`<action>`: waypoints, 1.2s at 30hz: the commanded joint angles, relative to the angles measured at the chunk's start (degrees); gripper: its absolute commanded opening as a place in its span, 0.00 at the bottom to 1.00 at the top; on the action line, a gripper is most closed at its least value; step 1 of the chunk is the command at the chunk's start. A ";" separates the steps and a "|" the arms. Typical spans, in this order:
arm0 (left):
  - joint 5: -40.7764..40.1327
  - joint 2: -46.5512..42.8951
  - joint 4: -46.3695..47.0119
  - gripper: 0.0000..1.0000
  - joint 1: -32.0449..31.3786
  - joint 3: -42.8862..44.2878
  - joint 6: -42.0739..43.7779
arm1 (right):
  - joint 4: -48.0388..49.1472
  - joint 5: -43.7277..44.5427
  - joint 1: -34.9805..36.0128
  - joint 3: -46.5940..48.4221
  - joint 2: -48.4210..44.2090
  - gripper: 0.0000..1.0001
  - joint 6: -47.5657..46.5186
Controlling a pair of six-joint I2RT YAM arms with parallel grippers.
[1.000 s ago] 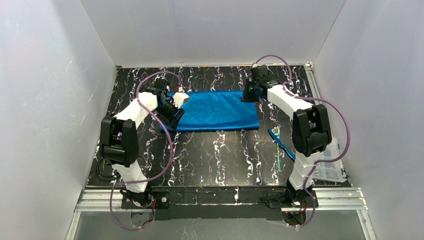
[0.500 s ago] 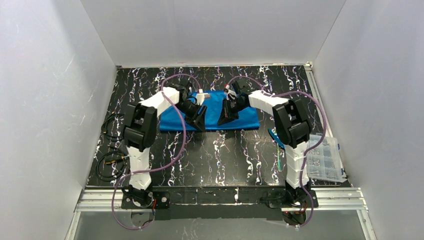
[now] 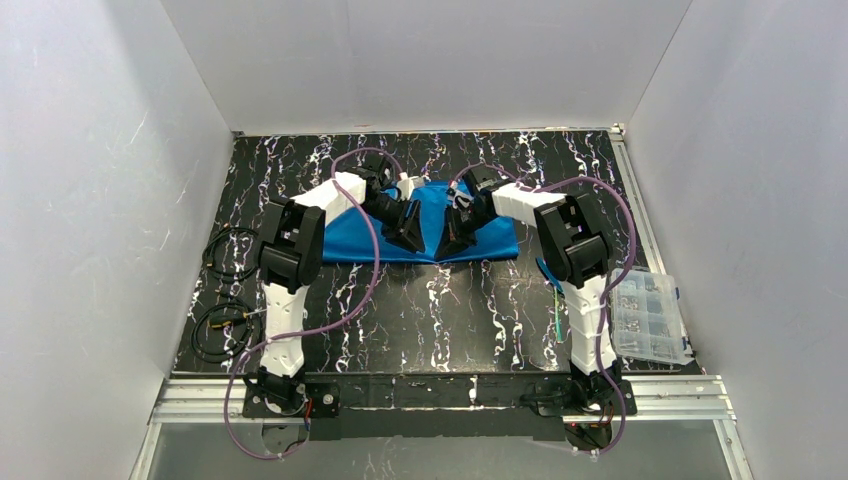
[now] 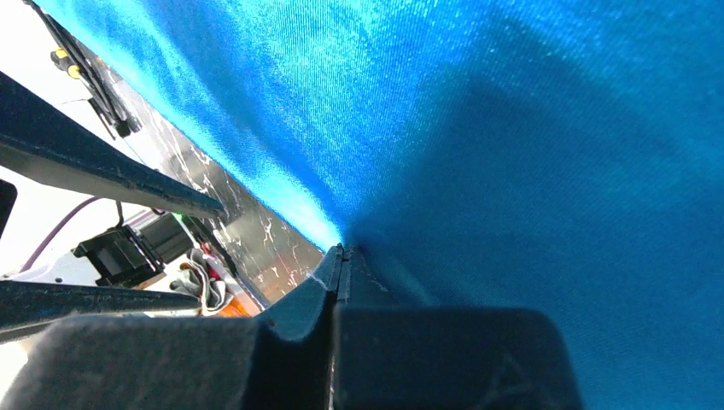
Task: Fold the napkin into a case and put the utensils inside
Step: Smooth out the rectangle-folded napkin at the center of the board.
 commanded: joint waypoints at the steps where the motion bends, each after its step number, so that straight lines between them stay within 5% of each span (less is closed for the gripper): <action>1: 2.62 -0.50 2.43 0.37 -1.23 1.31 -3.47 | -0.17 -1.04 -1.32 -0.25 1.03 0.01 0.08; 19: -2.99 2.89 -1.59 0.33 -0.43 -1.55 -0.15 | 1.74 -0.94 -2.17 -2.13 0.79 0.01 1.16; 36: -9.56 -3.03 -10.10 0.33 8.09 -4.50 9.97 | 2.37 1.96 -2.55 -4.16 0.31 0.01 1.92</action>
